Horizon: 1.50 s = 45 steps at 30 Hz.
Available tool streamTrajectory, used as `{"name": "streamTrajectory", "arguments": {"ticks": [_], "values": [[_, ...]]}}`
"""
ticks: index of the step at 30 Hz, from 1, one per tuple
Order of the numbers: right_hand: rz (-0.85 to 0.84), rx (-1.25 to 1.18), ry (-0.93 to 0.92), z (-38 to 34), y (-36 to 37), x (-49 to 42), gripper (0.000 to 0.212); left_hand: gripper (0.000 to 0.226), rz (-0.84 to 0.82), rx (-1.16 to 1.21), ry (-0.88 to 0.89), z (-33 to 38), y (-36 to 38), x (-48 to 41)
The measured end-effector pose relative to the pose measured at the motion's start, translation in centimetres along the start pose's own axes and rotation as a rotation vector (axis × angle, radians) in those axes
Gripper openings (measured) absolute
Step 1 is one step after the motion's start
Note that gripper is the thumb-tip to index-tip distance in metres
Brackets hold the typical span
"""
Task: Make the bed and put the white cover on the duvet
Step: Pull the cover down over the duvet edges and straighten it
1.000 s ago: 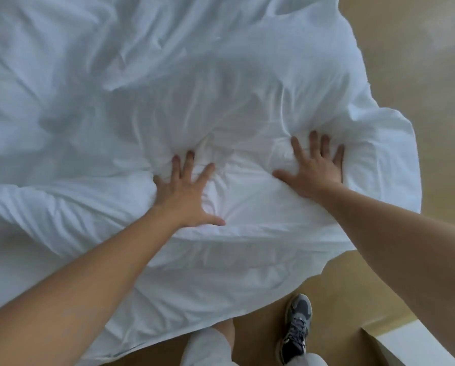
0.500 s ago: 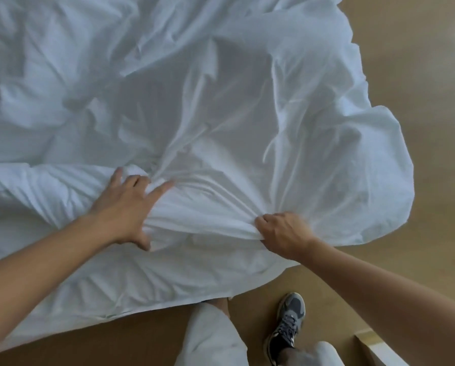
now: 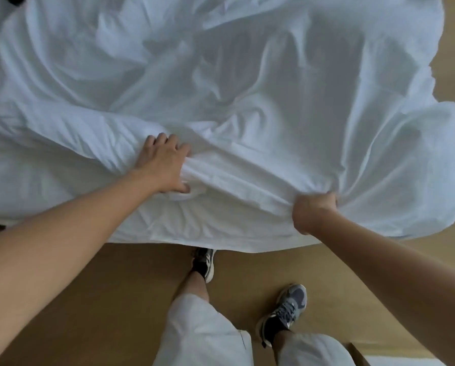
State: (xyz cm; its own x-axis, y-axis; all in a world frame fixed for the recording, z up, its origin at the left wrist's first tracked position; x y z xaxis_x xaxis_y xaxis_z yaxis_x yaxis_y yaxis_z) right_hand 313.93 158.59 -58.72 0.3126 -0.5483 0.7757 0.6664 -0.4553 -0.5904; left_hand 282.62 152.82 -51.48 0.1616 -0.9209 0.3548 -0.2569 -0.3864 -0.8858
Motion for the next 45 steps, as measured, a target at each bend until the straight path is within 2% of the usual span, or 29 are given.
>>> {"name": "streamTrajectory", "arguments": {"ticks": [2,5,7,9,10,12,13,15,16,17,20,21,22,23,24,25,26,27,28,29,30,32,34,35,37,39,41,43,45], "values": [[0.244,-0.097,-0.003,-3.4,-2.8,0.9,0.041,0.103,-0.095,-0.052,-0.045,-5.6,0.3,0.5],[0.774,-0.339,-0.171,-10.5,-9.5,2.5,0.086,0.128,-0.247,-0.084,-0.096,-13.0,1.2,0.1],[0.902,-0.446,-0.222,-15.0,-14.6,1.2,0.111,0.129,-0.250,-0.179,-0.084,-16.4,2.0,-0.4],[0.812,-0.455,-0.172,-18.8,-19.1,-1.9,0.121,0.109,-0.177,-0.204,-0.045,-18.6,3.1,-1.1],[0.736,-0.446,-0.166,-20.2,-20.6,-3.3,0.112,0.094,-0.135,-0.171,-0.006,-19.1,3.6,-1.2],[0.675,-0.385,-0.181,-22.4,-21.6,-5.0,0.065,0.052,-0.012,-0.072,0.090,-19.5,5.0,-0.5],[0.696,-0.364,-0.177,-22.9,-21.0,-4.9,0.045,0.033,0.126,-0.040,0.126,-19.3,5.7,0.4],[0.738,-0.369,-0.129,-23.6,-18.9,-3.3,0.027,0.022,0.369,0.083,0.097,-18.6,6.2,3.1],[0.697,-0.334,-0.092,-24.1,-17.7,-2.2,0.023,0.024,0.352,0.195,0.065,-17.8,6.8,4.6],[0.596,-0.255,-0.057,-24.6,-16.8,-1.6,0.023,0.029,0.201,0.282,0.038,-16.7,7.3,6.0],[0.097,-0.072,-0.089,-25.6,-17.1,-1.8,0.044,0.053,-0.471,0.477,0.172,-14.3,7.6,8.9],[-0.096,-0.058,-0.143,-25.5,-18.3,-2.4,0.058,0.055,-0.588,0.604,0.188,-14.8,6.8,7.7],[-0.309,-0.092,-0.178,-25.0,-20.4,-2.8,0.072,0.051,-0.595,0.702,0.197,-15.7,5.9,5.7],[-0.491,-0.190,-0.190,-24.2,-22.7,-3.2,0.080,0.042,-0.511,0.772,0.184,-16.8,4.8,2.9],[-0.589,-0.336,-0.187,-23.3,-25.1,-4.1,0.078,0.029,-0.358,0.799,0.125,-18.2,4.0,-0.4],[-0.556,-0.485,-0.187,-22.0,-27.6,-5.6,0.073,0.019,-0.172,0.804,0.044,-19.7,3.4,-3.9],[-0.363,-0.603,-0.150,-20.6,-30.7,-7.5,0.062,0.019,-0.035,0.781,-0.031,-21.0,3.1,-7.1],[-0.025,-0.658,-0.087,-18.6,-33.6,-9.7,0.055,0.027,-0.001,0.726,-0.082,-21.8,3.2,-9.7],[0.359,-0.616,0.003,-16.6,-36.3,-11.6,0.057,0.033,-0.042,0.665,-0.118,-22.2,3.8,-11.8],[0.611,-0.513,0.104,-15.0,-38.1,-13.4,0.068,0.037,-0.096,0.636,-0.156,-22.3,4.8,-13.7],[0.665,-0.435,0.191,-13.4,-39.0,-15.2,0.086,0.041,-0.110,0.643,-0.186,-22.2,5.6,-15.4],[0.429,-0.425,0.267,-10.9,-37.8,-19.3,0.126,0.058,-0.068,0.716,-0.236,-21.5,6.6,-18.1],[0.259,-0.512,0.310,-9.3,-34.7,-22.9,0.150,0.106,-0.080,0.691,-0.259,-20.6,7.2,-20.2],[0.224,-0.496,0.306,-9.3,-33.2,-24.2,0.154,0.131,-0.106,0.646,-0.264,-20.2,7.5,-21.2],[0.242,-0.435,0.271,-9.7,-30.9,-25.6,0.141,0.153,-0.155,0.536,-0.219,-19.4,8.2,-22.8],[0.369,-0.416,0.208,-9.8,-29.5,-26.5,0.095,0.143,-0.182,0.506,-0.147,-19.3,8.6,-24.6],[0.434,-0.372,0.088,-9.7,-28.9,-26.3,0.059,0.102,-0.231,0.564,-0.048,-20.0,9.0,-26.0],[0.457,-0.329,-0.010,-9.2,-29.9,-26.2,0.046,0.055,-0.283,0.564,0.067,-20.6,8.6,-26.5],[0.546,-0.357,-0.056,-8.8,-32.9,-25.4,0.036,0.039,-0.283,0.509,0.174,-21.4,7.2,-26.7]]}}
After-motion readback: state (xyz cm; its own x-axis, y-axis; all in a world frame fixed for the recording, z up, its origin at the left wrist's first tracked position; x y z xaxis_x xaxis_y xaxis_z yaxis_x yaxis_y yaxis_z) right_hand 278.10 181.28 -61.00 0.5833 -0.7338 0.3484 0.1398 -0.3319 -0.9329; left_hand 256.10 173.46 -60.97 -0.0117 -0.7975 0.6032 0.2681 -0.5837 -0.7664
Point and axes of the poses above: each hand's wrist, its own x-axis away from the middle knuckle, its own y-axis out of the palm, z = x × y, the point moved 2 cm from there along -x, towards the middle knuckle, and after that the axes turned 3 degrees about z, right-handed, at the moved point
